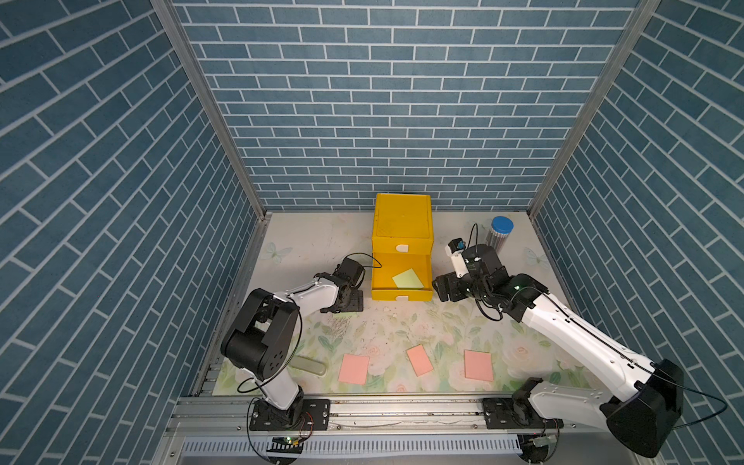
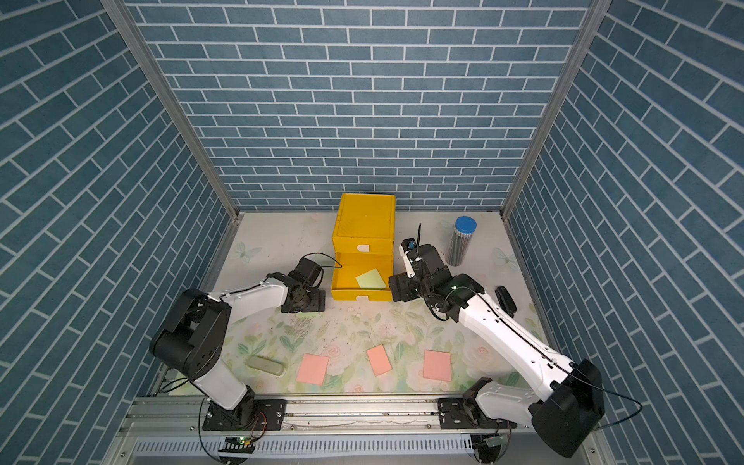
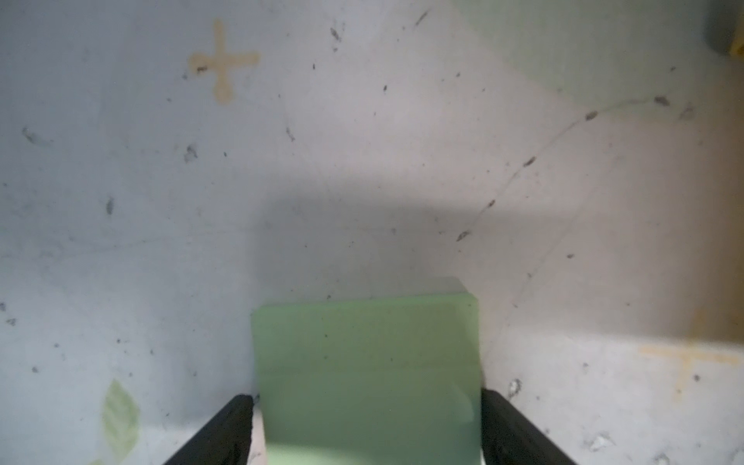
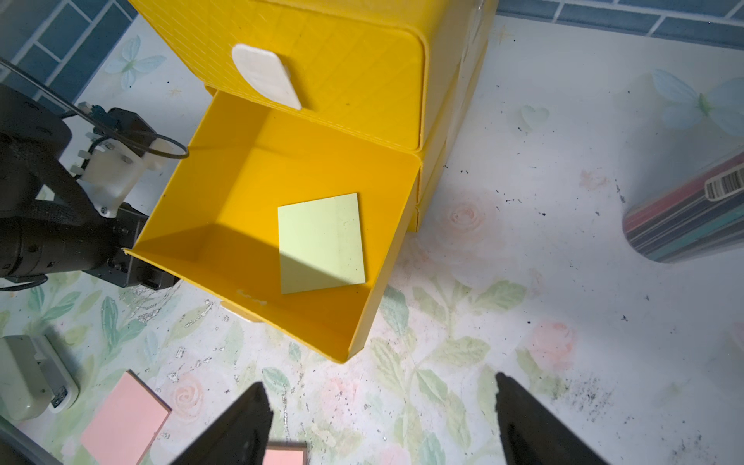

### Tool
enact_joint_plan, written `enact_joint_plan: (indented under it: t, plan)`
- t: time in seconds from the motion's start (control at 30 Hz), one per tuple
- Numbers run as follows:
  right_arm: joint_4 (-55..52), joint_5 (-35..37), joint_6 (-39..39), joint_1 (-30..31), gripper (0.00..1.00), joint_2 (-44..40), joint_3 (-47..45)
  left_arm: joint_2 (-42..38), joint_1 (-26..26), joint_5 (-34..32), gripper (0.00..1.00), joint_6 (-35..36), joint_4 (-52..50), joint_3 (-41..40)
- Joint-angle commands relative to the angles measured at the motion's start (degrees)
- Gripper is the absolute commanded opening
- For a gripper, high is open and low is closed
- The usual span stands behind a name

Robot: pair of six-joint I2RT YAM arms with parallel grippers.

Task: Please put the sticky notes in the drawer by color
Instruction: Pick up the sticky notes from the center of the board.

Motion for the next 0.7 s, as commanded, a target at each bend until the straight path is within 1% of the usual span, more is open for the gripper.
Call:
enact_joint_plan:
  t: [0.0,0.43,0.53,0.67]
  plan:
    - [1.0,-0.1,-1.1,-0.3,0.89,-1.0,-0.1,2.9,0.3,-0.1,0.86,1.6,-4.7,-2.7]
    - [1.5,-0.9,-1.4,-0.4,0.89,-1.6,-0.7,6.3,0.3,1.8,0.85,0.9,-1.6,-5.0]
    - [1.6,-1.2,-1.5,-0.4,0.89,-1.7,-0.9,7.2,0.3,0.8,0.92,0.6,-2.2,-4.9]
    - [1.6,-1.4,-1.8,-0.5,0.89,-1.5,-1.0,6.7,0.2,0.5,0.95,0.4,-2.3,-5.2]
